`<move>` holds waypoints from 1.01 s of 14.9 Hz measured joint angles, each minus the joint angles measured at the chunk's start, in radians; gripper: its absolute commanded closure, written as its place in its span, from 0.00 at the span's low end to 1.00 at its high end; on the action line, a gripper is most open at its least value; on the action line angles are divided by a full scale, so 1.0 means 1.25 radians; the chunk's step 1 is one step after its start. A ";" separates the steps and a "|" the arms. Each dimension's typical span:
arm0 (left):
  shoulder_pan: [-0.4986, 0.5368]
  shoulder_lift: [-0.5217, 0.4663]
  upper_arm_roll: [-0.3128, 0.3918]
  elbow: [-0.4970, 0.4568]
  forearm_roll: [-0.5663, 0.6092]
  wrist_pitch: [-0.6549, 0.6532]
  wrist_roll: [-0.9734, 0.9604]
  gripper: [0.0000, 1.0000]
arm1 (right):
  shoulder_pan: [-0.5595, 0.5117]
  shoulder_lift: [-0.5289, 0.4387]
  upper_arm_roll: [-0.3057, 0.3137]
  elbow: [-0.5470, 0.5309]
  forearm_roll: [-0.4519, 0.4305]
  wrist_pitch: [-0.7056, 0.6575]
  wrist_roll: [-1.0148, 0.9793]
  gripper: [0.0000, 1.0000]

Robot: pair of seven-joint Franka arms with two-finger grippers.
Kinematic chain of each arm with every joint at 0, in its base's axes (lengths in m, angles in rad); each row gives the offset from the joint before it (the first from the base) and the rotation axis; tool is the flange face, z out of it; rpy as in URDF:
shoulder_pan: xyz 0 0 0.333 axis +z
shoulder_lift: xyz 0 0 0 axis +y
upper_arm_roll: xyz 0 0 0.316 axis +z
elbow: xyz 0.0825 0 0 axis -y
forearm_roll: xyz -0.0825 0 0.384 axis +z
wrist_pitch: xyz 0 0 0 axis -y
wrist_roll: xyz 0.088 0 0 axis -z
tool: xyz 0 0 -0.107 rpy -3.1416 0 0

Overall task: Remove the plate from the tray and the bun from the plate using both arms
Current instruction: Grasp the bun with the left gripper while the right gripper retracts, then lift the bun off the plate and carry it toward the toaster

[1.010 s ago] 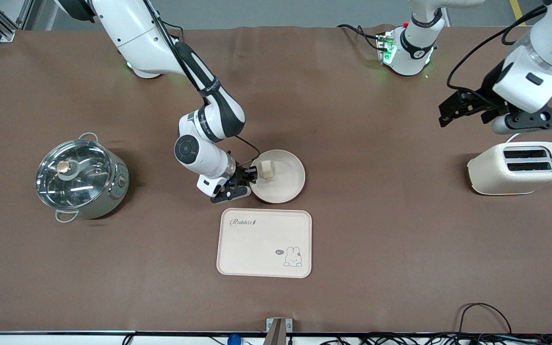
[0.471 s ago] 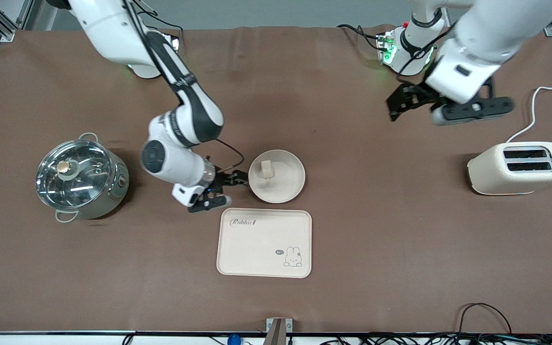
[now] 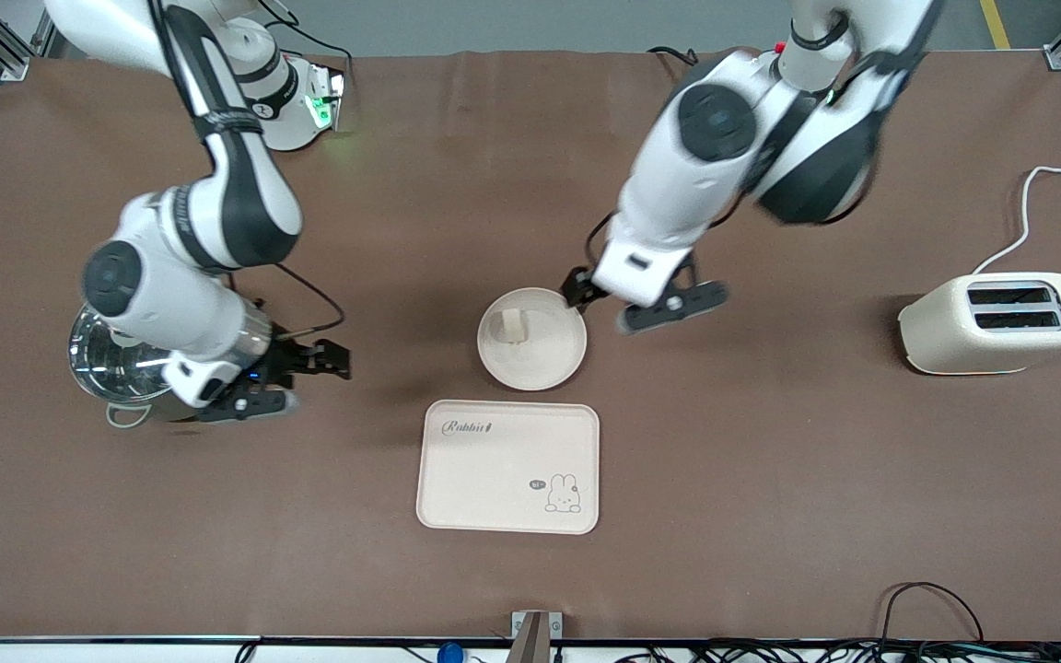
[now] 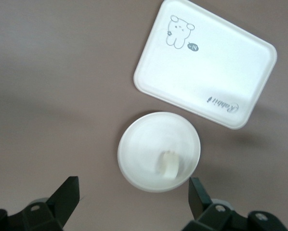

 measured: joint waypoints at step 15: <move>-0.170 0.314 0.019 0.009 0.128 0.313 -0.262 0.01 | -0.071 -0.150 -0.074 0.135 -0.126 -0.332 -0.097 0.00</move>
